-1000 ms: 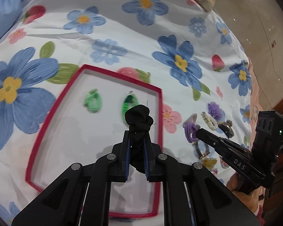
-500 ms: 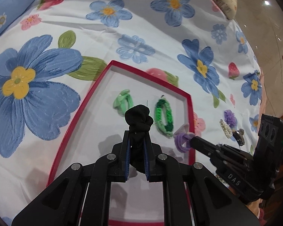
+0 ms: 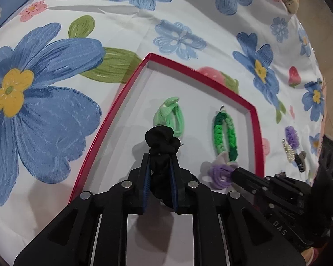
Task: Organize jewelry
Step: 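Place the black scrunchie and purple hair tie in the tray, open both tools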
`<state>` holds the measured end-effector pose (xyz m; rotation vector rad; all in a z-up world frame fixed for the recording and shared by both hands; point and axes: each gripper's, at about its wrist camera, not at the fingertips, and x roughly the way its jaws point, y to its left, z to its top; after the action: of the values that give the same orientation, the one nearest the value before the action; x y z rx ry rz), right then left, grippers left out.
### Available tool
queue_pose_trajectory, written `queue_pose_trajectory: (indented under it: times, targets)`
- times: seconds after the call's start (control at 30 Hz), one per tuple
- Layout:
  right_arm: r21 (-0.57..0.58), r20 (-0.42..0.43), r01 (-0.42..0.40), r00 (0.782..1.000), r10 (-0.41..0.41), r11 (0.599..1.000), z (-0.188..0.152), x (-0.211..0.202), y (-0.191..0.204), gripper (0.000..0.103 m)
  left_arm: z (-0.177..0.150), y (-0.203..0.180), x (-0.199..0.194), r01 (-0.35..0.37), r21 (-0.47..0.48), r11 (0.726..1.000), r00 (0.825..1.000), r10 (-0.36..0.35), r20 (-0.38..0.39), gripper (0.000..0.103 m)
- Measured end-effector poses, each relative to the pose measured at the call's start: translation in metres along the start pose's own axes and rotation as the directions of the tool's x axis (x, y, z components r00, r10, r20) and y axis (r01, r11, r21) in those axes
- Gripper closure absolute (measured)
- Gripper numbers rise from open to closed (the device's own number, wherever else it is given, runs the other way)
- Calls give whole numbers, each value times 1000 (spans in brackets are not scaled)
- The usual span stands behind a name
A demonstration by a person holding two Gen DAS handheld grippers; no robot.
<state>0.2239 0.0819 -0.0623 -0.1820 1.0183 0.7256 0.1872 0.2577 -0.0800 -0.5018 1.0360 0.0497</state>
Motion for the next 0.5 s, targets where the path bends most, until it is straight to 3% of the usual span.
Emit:
queue_pose_trajectory:
  times: [0.13,0.27,0.43,0.5]
  targets:
    - [9,-1,-13,1000,13,1000,2,1,-1,100,-1,-1,1,-11,12,1000,1000,11,-2,88]
    - [23,4,-34,999,34,999,2,0,-2,97,-1,-4,0,-33,23,999,999,33,-2,74]
    - [29,12,-34,999,34,999,1,-3,-1,95,0,-6,-11,-44,20,999,999,43,23,65]
    - [35,15,-39,999,39,999,0,-5,-1,88,0,-6,-16,-41,14,999,999,40,33,57]
